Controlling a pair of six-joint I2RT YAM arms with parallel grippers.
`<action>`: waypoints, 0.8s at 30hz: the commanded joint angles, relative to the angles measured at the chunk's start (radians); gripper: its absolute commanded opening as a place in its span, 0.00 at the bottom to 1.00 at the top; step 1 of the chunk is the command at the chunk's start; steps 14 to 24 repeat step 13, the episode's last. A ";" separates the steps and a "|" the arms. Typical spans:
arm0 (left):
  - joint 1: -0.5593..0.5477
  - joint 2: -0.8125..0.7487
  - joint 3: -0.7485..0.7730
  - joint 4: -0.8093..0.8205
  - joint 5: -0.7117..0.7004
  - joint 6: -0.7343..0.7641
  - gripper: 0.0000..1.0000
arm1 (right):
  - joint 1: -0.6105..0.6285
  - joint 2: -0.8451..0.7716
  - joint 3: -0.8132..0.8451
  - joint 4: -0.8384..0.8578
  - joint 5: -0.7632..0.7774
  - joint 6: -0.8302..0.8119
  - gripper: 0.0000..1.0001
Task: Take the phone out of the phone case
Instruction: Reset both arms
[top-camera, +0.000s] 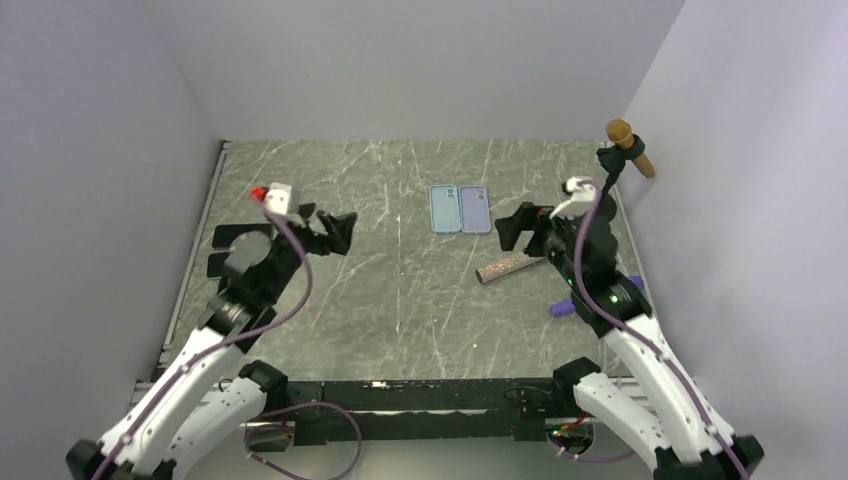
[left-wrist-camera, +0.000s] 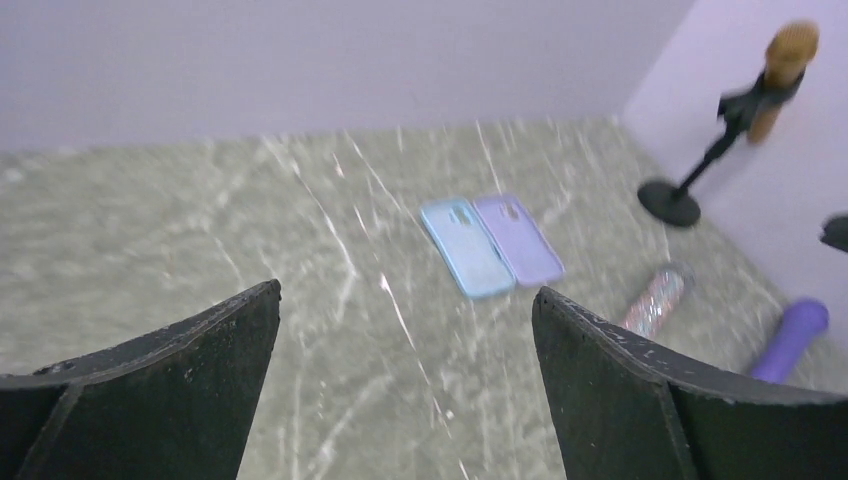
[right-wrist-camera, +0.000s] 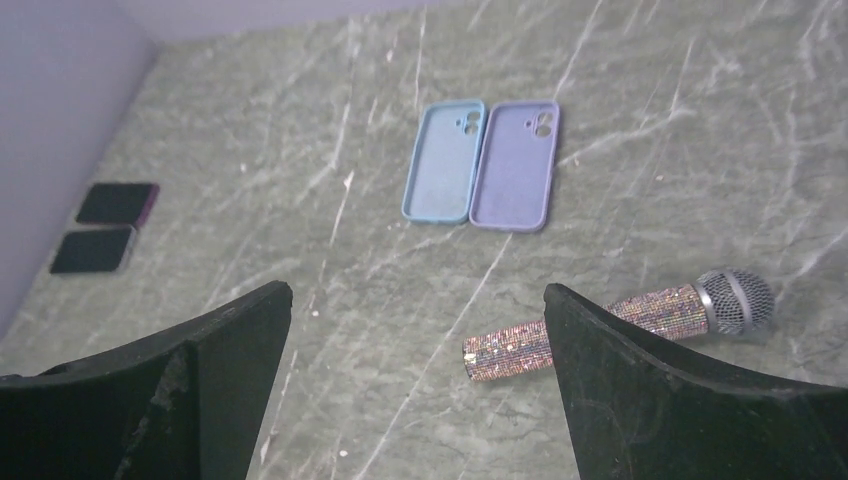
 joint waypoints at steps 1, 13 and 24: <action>0.002 -0.191 -0.073 0.081 -0.172 0.078 0.99 | -0.001 -0.171 -0.074 0.047 0.080 0.040 1.00; 0.002 -0.504 -0.179 -0.003 -0.263 0.031 0.99 | -0.003 -0.396 -0.186 -0.024 0.172 0.093 1.00; 0.002 -0.504 -0.179 -0.003 -0.263 0.031 0.99 | -0.003 -0.396 -0.186 -0.024 0.172 0.093 1.00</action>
